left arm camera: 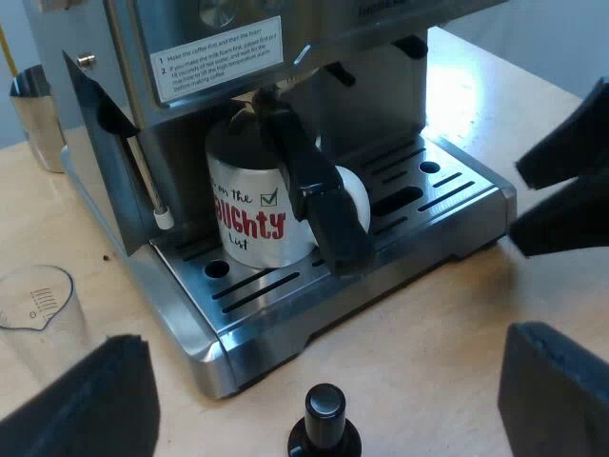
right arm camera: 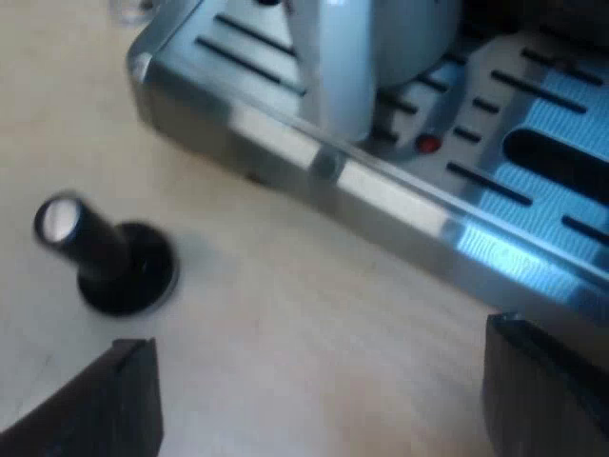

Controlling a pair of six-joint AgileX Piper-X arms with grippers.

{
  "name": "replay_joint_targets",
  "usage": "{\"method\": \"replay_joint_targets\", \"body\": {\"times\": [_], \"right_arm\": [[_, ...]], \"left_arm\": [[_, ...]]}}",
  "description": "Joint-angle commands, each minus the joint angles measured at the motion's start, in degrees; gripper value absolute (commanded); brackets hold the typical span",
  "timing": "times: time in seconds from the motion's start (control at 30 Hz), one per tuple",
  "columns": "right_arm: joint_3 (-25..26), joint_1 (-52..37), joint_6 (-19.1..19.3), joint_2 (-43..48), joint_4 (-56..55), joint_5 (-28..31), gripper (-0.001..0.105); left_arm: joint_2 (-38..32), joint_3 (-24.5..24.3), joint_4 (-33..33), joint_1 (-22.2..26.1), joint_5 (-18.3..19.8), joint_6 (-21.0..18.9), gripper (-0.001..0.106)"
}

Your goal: Remove mug from coffee machine

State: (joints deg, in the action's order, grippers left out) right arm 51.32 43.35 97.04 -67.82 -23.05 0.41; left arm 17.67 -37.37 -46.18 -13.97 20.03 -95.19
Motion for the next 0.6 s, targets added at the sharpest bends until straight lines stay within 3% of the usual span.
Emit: {"method": "replay_joint_targets", "body": {"times": [0.03, 0.37, 0.6], "right_arm": [[0.3, 0.0, -1.0, -2.6, 5.1, 0.8, 0.069], [0.3, 0.3, -1.0, -11.7, 21.4, 1.1, 0.069], [0.3, 0.3, -1.0, -18.2, 31.9, 9.3, 0.069]], "left_arm": [[0.0, -0.3, -0.2, -0.1, 0.4, 0.3, 0.087], [0.0, -0.3, -3.4, -0.1, 0.4, 0.3, 0.087], [0.0, -0.2, -3.8, -0.1, 0.4, 0.3, 0.087]]}}
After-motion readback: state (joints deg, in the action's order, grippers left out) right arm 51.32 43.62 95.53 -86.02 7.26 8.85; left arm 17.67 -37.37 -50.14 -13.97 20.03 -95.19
